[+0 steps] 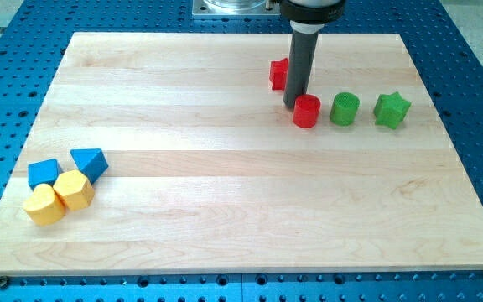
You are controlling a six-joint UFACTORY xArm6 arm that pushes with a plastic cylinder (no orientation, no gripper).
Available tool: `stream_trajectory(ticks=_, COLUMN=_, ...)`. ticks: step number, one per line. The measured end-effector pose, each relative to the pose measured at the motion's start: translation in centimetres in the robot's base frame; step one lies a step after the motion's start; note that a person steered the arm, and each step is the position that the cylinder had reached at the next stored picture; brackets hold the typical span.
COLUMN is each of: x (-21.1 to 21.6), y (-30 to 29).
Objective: Move the red blocks parallel to each other
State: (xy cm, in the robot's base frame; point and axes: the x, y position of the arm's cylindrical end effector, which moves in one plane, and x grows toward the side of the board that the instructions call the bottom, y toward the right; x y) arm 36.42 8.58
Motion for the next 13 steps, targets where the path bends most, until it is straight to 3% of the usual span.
stream_trajectory(ticks=1, x=0.1, y=-0.1)
stream_trajectory(ticks=3, x=6.3, y=-5.6)
stream_trajectory(ticks=5, x=7.4, y=-0.7)
stream_trajectory(ticks=7, x=3.1, y=0.0)
stream_trajectory(ticks=9, x=-2.4, y=8.5)
stream_trajectory(ticks=10, x=-3.6, y=7.2)
stream_trajectory(ticks=11, x=-3.9, y=10.9)
stream_trajectory(ticks=12, x=-4.1, y=9.2)
stream_trajectory(ticks=13, x=-0.6, y=0.2)
